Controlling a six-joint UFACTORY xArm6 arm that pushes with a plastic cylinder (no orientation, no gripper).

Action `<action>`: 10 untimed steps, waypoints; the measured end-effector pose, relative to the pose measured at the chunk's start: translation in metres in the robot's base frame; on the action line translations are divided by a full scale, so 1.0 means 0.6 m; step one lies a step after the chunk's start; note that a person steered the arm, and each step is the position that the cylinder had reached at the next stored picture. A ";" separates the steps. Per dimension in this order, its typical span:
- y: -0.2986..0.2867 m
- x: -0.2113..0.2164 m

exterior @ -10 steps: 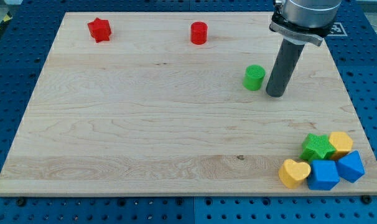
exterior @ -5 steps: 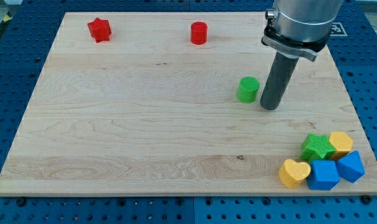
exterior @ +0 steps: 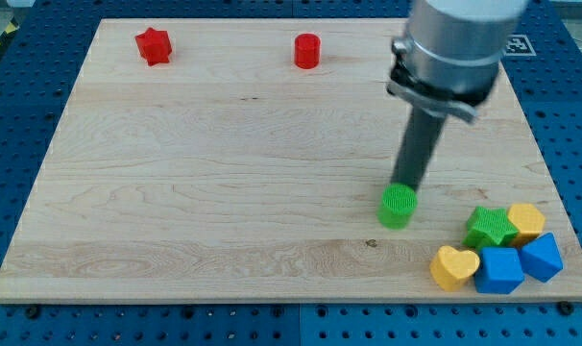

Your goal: Push the green circle beside the green star

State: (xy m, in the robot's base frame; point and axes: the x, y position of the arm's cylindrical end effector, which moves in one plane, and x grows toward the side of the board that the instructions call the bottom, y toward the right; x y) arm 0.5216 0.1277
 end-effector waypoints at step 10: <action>0.009 0.071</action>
